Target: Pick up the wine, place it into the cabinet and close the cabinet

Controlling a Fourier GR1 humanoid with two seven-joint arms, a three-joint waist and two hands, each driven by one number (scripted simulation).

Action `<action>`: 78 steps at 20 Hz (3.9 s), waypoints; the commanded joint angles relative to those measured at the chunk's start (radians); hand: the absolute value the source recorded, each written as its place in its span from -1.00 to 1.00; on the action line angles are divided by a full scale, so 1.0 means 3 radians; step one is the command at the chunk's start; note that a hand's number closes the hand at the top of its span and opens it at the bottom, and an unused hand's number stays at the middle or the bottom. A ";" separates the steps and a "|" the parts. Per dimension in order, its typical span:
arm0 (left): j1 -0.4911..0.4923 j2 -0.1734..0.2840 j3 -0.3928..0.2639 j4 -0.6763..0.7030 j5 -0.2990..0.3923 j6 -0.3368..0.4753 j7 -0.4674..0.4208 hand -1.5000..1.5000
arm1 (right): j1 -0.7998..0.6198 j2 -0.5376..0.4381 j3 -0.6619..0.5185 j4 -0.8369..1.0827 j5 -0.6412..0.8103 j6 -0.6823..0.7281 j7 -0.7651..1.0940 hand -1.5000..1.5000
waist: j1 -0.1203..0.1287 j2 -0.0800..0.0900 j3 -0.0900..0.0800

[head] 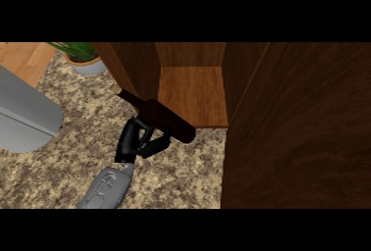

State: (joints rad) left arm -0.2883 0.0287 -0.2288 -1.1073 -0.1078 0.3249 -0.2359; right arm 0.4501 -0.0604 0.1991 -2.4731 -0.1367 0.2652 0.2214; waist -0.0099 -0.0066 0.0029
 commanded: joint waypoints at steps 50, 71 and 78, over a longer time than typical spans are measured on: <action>-0.2056 -0.0095 -0.0129 0.2211 0.0152 0.1437 0.0188 1.00 | 0.0110 0.0037 -0.0053 -0.0027 -0.0428 0.0310 -0.0195 -1.00 | -0.0257 0.0118 -0.0012; -0.2825 -0.0094 -0.0505 0.2991 0.0227 0.1684 0.0825 1.00 | 0.0099 -0.0020 -0.0020 0.0046 -0.0438 0.0477 -0.0257 -1.00 | -0.0459 0.0132 -0.0010; -0.2815 -0.0094 -0.0630 0.3193 0.0076 0.1992 0.0857 -1.00 | 0.0179 -0.0025 -0.0107 -0.0027 -0.0574 0.0481 -0.0273 -1.00 | -0.0434 0.0144 -0.0012</action>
State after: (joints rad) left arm -1.1546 0.0111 -0.4041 -0.1950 -0.0805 0.8966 0.0019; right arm 0.4759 -0.0715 0.1687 -2.4007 -0.2282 0.4291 0.0960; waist -0.1436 0.0262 0.0051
